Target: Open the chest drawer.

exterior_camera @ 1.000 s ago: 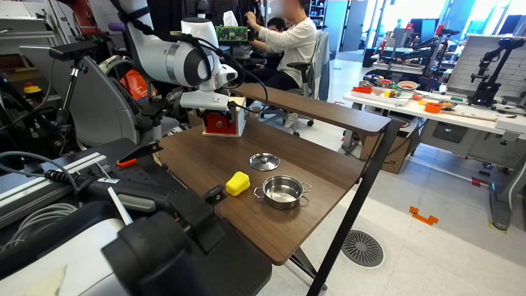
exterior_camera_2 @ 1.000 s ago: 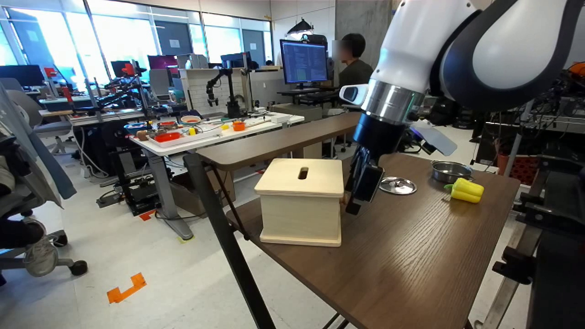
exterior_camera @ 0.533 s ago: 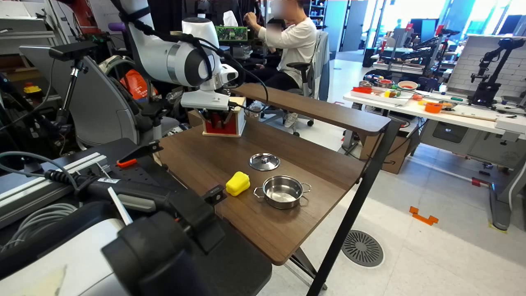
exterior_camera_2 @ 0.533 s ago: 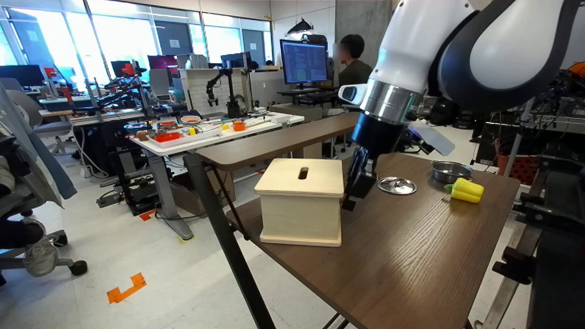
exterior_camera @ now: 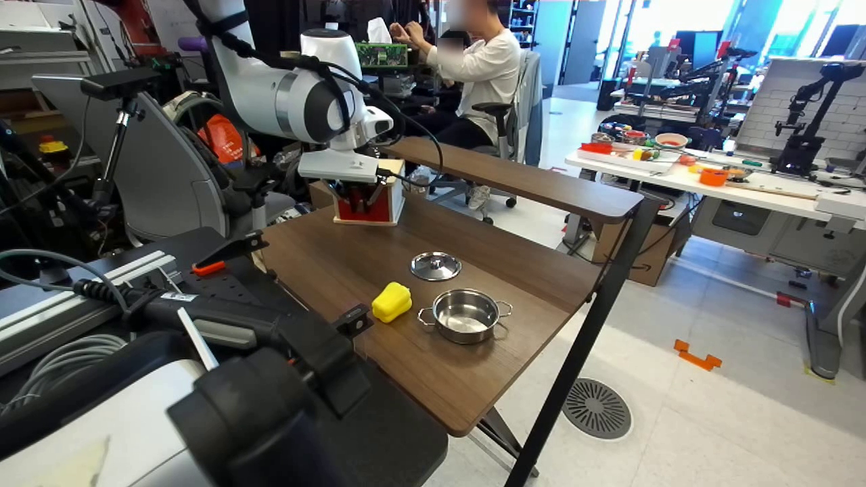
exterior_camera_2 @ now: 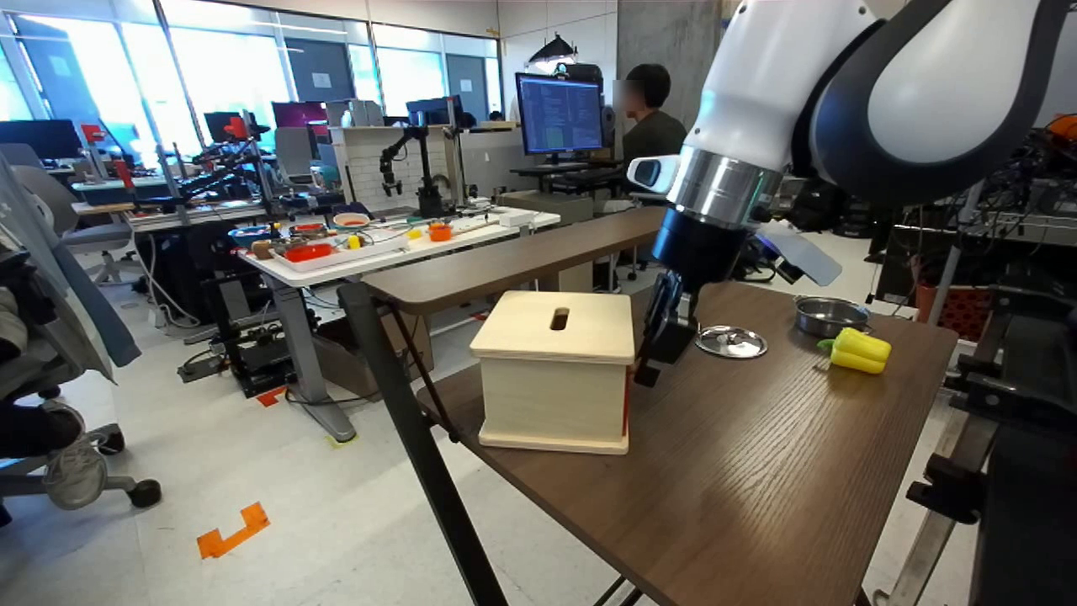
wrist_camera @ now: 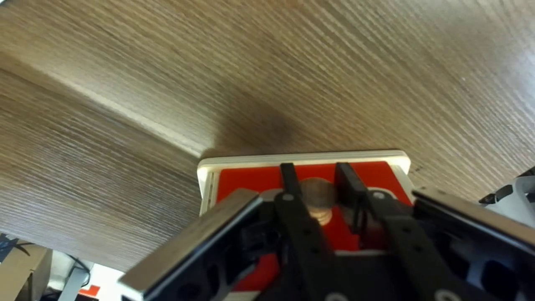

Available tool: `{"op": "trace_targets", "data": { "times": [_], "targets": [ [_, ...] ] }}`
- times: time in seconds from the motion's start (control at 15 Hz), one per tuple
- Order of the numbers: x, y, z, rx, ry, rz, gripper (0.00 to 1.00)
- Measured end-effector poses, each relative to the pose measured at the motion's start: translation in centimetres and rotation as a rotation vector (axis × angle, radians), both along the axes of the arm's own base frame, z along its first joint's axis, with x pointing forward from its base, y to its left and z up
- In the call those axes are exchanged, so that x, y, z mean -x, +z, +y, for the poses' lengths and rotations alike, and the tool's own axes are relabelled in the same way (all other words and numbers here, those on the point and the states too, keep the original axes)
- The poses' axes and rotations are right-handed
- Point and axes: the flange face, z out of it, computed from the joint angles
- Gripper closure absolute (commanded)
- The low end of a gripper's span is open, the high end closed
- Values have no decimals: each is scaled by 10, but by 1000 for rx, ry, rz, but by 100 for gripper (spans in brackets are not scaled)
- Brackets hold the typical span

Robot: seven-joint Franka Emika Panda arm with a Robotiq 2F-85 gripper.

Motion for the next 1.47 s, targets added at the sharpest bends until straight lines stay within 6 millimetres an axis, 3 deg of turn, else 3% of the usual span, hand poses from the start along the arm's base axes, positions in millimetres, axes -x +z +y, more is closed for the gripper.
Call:
{"op": "trace_targets", "data": {
  "times": [0.67, 0.73, 0.8, 1.2, 1.47],
  "targets": [
    [30, 2, -34, 61, -29, 137, 93],
    [33, 1, -37, 70, -32, 156, 57],
    [36, 0, -41, 78, -35, 175, 47],
    [47, -9, -59, 120, -62, 263, 4],
    [50, -12, -64, 136, -67, 297, 0]
  ]
}}
